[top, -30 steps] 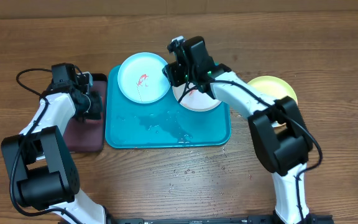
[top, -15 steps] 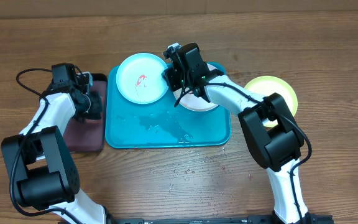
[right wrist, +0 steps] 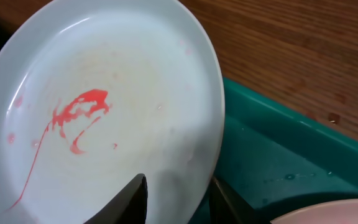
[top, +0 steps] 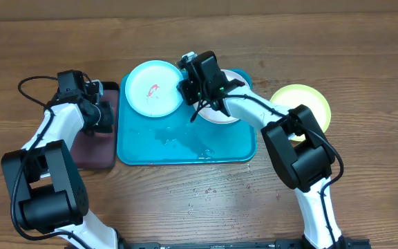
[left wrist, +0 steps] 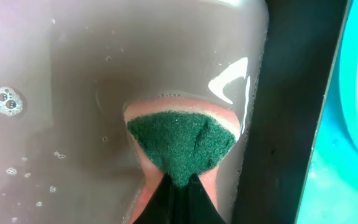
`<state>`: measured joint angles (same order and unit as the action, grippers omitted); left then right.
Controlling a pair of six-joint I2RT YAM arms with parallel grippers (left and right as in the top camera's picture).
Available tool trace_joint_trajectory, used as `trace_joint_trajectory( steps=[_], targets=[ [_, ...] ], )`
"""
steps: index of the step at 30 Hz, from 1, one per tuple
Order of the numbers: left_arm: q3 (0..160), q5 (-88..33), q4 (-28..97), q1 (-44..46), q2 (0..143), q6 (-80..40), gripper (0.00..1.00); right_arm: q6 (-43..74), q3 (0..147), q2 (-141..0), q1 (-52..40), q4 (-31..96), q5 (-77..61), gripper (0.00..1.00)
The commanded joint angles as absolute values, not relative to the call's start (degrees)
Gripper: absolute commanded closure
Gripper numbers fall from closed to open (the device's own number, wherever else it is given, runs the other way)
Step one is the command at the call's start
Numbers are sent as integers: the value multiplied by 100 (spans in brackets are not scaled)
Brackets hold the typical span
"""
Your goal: Clean dirty plates on tray and stack at the side
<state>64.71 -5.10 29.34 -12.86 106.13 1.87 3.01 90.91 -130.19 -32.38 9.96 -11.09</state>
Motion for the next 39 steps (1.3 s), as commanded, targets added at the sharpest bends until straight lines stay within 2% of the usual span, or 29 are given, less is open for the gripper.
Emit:
trace_joint_trajectory(
  steps=[1, 6, 12, 19, 28, 30, 32, 39],
  targets=[
    [6377, -449, 3002, -1306, 10492, 172, 96, 318, 9194, -13181, -3288, 974, -1048, 66],
    [6377, -449, 3002, -1306, 10492, 172, 96, 318, 9194, -13181, -3288, 862, -1046, 69],
    [6377, -449, 3002, -1306, 10492, 172, 96, 322, 9196, -13181, -3291, 1057, -1050, 86],
    [6377, -449, 2998, -1306, 10492, 172, 96, 473, 9196, -12744, -3288, 2043, -1052, 96],
    [6377, -447, 2993, -1306, 10492, 174, 96, 1210, 9194, -12154, -3378, 4045, -1562, 96],
    [6377, -447, 2993, -1306, 10492, 172, 96, 1251, 9183, -12162, -3409, 4379, -1616, 89],
    [6377, -447, 2995, -1306, 10492, 172, 96, 1251, 9183, -12162, -3448, 4683, -1616, 71],
    [6377, -449, 3000, -1306, 10492, 172, 96, 1619, 9183, -12162, -3465, 5461, -1616, 71]
  ],
)
